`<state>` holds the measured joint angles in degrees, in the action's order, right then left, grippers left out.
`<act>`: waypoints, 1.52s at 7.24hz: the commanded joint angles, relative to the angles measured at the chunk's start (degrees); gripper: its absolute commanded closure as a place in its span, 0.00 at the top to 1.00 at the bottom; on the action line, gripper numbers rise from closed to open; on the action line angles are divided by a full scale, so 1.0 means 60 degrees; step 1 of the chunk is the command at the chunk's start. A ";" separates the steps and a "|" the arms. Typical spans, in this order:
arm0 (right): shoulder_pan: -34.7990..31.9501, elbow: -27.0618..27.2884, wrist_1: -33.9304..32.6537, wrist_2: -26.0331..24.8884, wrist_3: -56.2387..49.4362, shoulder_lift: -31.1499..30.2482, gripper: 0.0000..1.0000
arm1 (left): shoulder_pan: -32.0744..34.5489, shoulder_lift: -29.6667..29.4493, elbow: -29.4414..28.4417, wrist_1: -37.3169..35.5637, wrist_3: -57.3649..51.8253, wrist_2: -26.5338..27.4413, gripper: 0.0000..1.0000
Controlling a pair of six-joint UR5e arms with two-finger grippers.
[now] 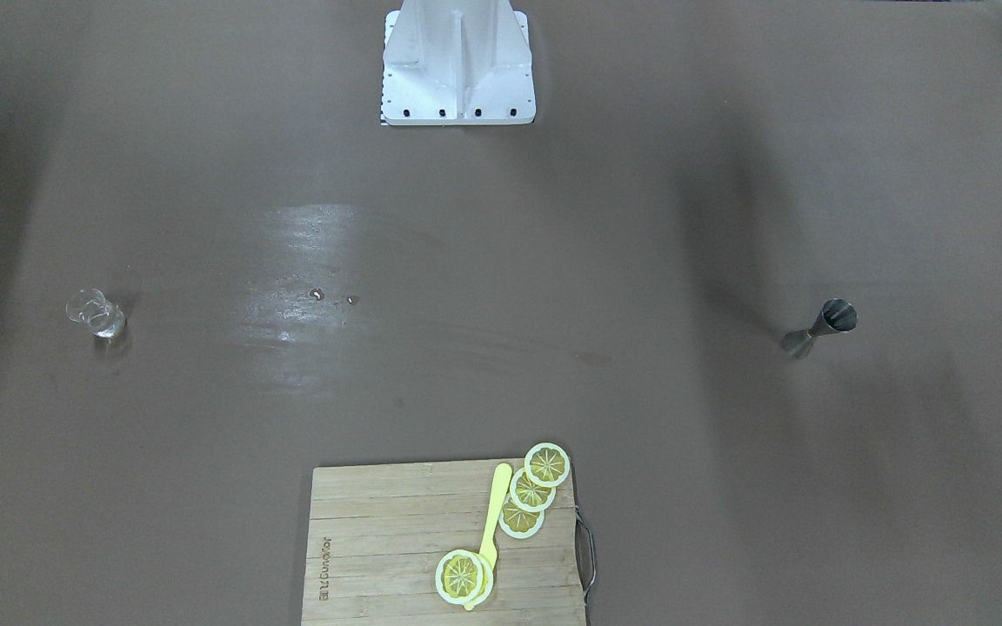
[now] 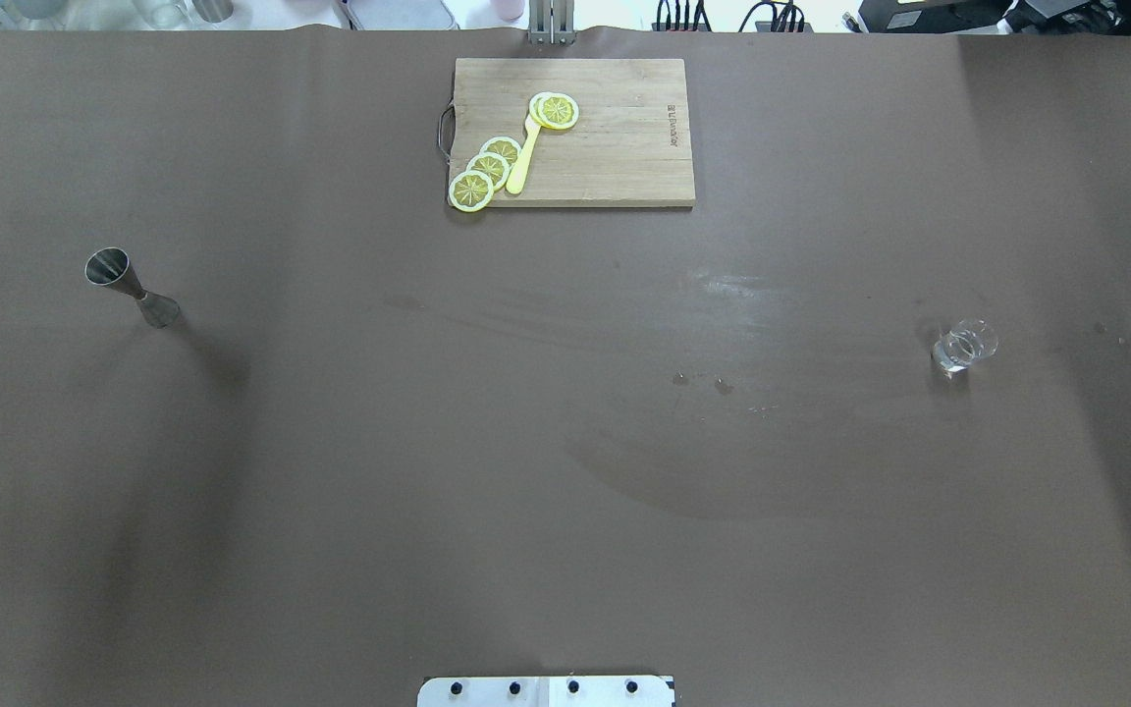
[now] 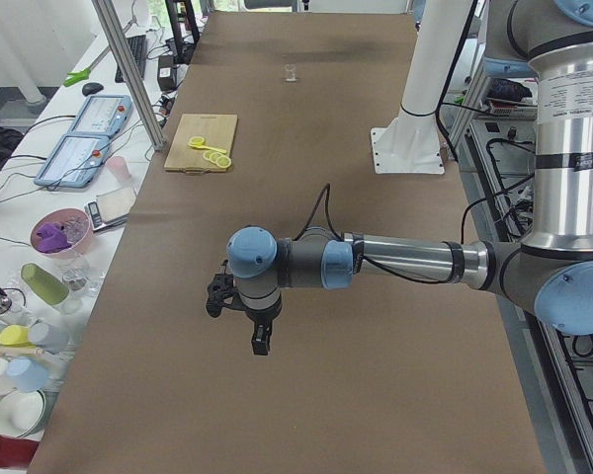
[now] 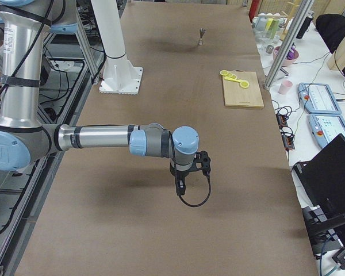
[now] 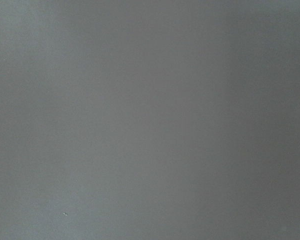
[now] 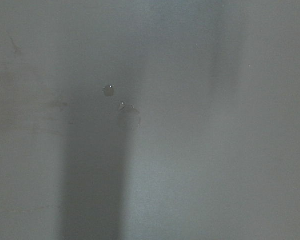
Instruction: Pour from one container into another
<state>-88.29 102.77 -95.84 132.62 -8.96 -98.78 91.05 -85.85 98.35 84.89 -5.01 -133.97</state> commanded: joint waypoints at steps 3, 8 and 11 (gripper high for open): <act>0.0008 -0.0034 -0.0008 -0.0262 0.0101 -0.0001 1.00 | -0.0015 -0.0033 -0.0118 0.0032 -0.0029 -0.0054 0.98; 0.0008 -0.0019 -0.0008 -0.0159 0.0130 -0.0001 1.00 | -0.0015 -0.0091 0.0043 0.0047 -0.0029 -0.0083 0.98; 0.0008 0.0010 -0.0008 -0.0115 0.0131 -0.0001 1.00 | 0.0000 -0.0033 0.0029 -0.0012 -0.0015 -0.0083 0.98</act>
<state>-88.24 102.83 -95.89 131.81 -8.13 -98.76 91.01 -86.11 98.58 85.02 -5.13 -134.45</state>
